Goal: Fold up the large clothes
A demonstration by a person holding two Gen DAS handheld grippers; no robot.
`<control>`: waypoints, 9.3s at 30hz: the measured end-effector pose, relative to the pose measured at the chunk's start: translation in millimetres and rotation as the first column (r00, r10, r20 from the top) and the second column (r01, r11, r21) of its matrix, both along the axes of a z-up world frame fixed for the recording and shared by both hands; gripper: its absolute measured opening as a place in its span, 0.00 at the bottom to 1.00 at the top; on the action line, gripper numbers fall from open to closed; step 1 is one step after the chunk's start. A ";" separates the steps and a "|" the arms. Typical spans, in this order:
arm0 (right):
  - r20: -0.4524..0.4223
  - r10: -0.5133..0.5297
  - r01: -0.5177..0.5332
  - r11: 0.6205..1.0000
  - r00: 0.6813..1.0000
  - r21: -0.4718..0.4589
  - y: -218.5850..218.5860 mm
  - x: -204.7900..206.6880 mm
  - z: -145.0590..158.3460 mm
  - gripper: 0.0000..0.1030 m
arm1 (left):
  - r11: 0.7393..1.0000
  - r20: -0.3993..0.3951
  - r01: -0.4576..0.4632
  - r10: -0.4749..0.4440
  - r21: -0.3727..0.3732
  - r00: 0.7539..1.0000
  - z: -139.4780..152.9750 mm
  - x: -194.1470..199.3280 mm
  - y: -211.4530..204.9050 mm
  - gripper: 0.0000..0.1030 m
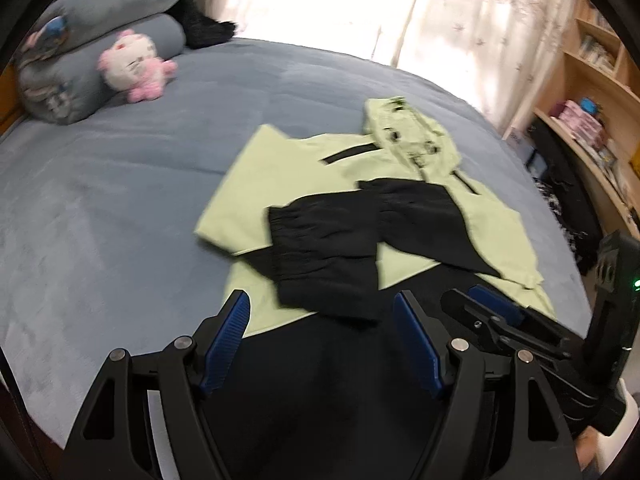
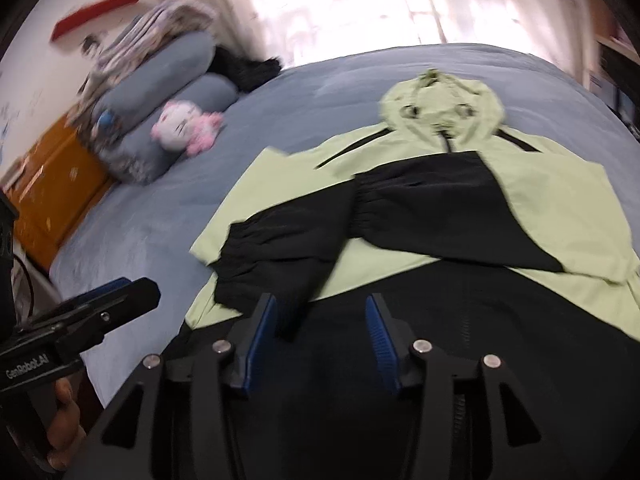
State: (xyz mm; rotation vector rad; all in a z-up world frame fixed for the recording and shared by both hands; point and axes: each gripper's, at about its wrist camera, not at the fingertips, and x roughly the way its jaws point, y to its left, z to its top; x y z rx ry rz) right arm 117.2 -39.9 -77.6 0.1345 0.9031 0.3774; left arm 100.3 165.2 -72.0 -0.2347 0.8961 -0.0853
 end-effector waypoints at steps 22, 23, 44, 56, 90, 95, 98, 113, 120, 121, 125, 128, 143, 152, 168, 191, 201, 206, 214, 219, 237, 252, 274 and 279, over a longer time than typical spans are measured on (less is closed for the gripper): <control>-0.008 0.399 -0.343 0.777 0.917 -0.528 144.6 16.0 -65.8 0.45 | 0.980 -0.114 -0.175 0.164 -0.090 0.980 -53.1 -6.4 93.3 0.71; -0.014 0.389 -0.341 0.788 0.921 -0.513 144.3 19.7 -65.5 0.41 | 0.980 -0.114 -0.177 0.167 -0.092 0.979 -53.3 -6.6 94.9 0.71; -0.010 -0.383 0.374 0.908 0.924 -0.188 -107.5 68.1 -0.3 0.21 | 0.997 -0.059 -0.039 0.035 -0.065 0.998 -39.3 -1.1 52.1 0.71; -0.210 -0.382 0.402 0.913 0.900 0.065 -185.9 67.1 -31.9 0.50 | 0.999 -0.071 0.028 -0.026 0.028 0.997 -29.2 52.6 40.3 0.71; 0.020 -0.376 0.359 0.867 0.927 -0.347 -170.0 201.9 -43.1 0.30 | 0.998 -0.249 -0.065 0.062 -0.003 0.966 -97.8 219.3 21.3 0.71; 0.097 -0.413 0.421 0.847 0.906 -0.325 -167.0 182.2 -38.7 0.30 | 0.994 -0.248 -0.059 0.080 0.093 0.966 -104.3 233.3 9.2 0.70; 0.184 -0.400 0.440 0.825 0.898 -0.354 -158.3 169.8 -30.5 0.31 | 0.980 -0.200 -0.041 0.080 0.193 0.977 -102.1 236.5 -1.3 0.33; 0.090 -0.399 0.409 0.880 0.913 -0.243 -152.9 162.2 -23.1 0.38 | 0.972 -0.041 0.077 -0.069 0.223 0.997 -32.9 204.9 -41.3 0.24; -0.085 -0.148 0.141 0.986 0.985 -0.090 -75.1 130.4 -46.2 0.38 | 0.980 -0.064 0.174 -0.168 0.093 0.984 -42.1 172.3 -104.5 0.26; -0.101 -0.123 0.114 0.989 0.987 -0.090 -67.2 126.2 -52.6 0.38 | 0.978 -0.086 0.181 -0.173 0.100 0.981 -51.0 171.2 -109.1 0.26; -0.123 -0.116 0.093 0.980 0.986 -0.179 -68.2 117.5 -73.6 0.38 | 0.974 -0.209 0.180 -0.150 0.134 0.966 -94.6 171.3 -112.3 0.27; -0.088 -0.175 0.144 0.947 0.981 -0.286 -96.3 111.6 -72.6 0.38 | 0.976 -0.187 0.185 -0.163 0.111 0.969 -96.4 169.0 -99.0 0.27; -0.085 -0.191 0.181 0.976 0.978 -0.119 -114.4 148.2 -47.8 0.38 | 0.981 -0.081 0.111 -0.098 0.160 0.992 -47.7 210.6 -94.9 0.44; -0.063 -0.199 0.190 0.973 0.978 -0.132 -95.1 205.7 -69.2 0.38 | 0.979 -0.085 -0.041 0.059 0.201 0.995 -92.7 276.6 -83.4 0.44; -0.046 -0.330 0.313 0.924 0.943 -0.219 -178.7 190.7 -65.6 0.30 | 0.946 -0.036 -0.164 0.181 0.281 0.983 -102.3 291.8 -36.3 0.59; 0.008 -0.364 0.361 0.922 0.931 -0.142 -174.5 37.3 36.7 0.30 | 0.969 0.087 -0.084 0.065 0.234 0.994 47.2 98.2 -31.2 0.59; 0.030 -0.335 0.336 0.930 0.942 -0.147 -170.7 -47.0 46.2 0.30 | 0.967 0.089 -0.054 0.033 0.250 0.995 53.7 -7.9 -29.6 0.59; 0.017 -0.338 0.337 0.930 0.941 -0.145 -177.8 -86.7 42.8 0.30 | 0.968 0.069 -0.054 0.038 0.244 0.997 41.6 -43.7 -19.2 0.59; -0.033 -0.354 0.347 0.930 0.935 -0.120 -201.8 -143.7 34.5 0.31 | 0.973 0.019 -0.077 0.074 0.219 0.997 18.9 -98.4 7.1 0.60; -0.039 -0.380 0.372 0.919 0.924 -0.130 -224.4 -178.9 32.3 0.36 | 0.973 -0.043 -0.042 0.053 0.226 0.998 -5.3 -123.7 15.9 0.62; -0.139 -0.532 0.521 0.846 0.835 -0.110 -321.0 -213.9 -6.6 0.37 | 0.995 -0.192 0.037 -0.017 0.098 0.981 -70.2 -132.2 34.8 0.65; -0.224 -0.478 0.484 0.875 0.850 -0.030 -336.8 -201.6 -36.0 0.39 | 0.997 -0.197 0.067 -0.059 0.031 0.979 -87.9 -120.0 30.1 0.89; -0.236 -0.423 0.438 0.899 0.875 0.012 -318.0 -197.7 -44.5 0.17 | 0.996 -0.198 0.075 -0.063 0.052 0.978 -79.3 -119.1 9.0 0.09; -0.178 -0.442 0.442 0.896 0.879 -0.046 -307.8 -204.0 -22.0 0.11 | 0.997 -0.226 0.019 -0.002 0.069 0.974 -66.2 -118.3 7.0 0.03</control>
